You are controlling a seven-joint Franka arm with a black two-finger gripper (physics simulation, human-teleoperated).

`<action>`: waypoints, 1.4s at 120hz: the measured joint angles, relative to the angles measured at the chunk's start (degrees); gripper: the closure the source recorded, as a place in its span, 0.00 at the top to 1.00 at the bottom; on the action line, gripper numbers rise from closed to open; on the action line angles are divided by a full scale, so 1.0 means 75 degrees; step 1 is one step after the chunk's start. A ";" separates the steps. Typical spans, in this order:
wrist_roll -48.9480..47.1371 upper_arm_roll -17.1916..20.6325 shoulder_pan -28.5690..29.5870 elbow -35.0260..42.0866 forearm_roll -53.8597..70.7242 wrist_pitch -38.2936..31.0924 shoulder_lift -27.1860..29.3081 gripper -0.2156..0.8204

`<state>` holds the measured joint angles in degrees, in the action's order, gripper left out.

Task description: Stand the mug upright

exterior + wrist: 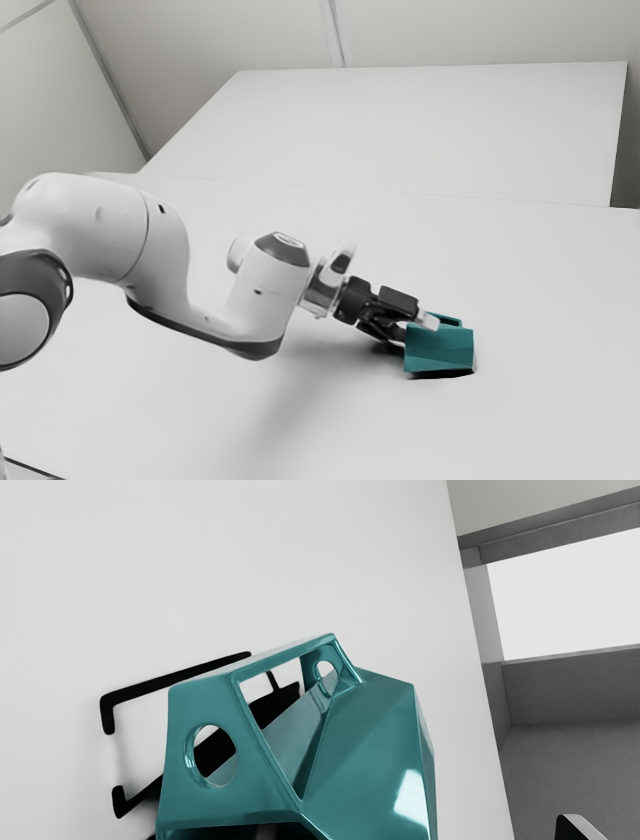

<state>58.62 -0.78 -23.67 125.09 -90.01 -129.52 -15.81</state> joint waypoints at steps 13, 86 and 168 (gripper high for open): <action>0.0057 0.0104 -0.0019 0.0000 -0.0143 -0.0124 0.0002 0.79; 0.0106 0.0162 -0.0132 0.0083 -0.0325 -0.0448 0.0026 0.46; 0.0066 0.0164 -0.0176 0.0071 -0.0352 -0.0487 0.0073 0.10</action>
<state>59.12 0.45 -24.99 125.62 -92.65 -133.17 -15.26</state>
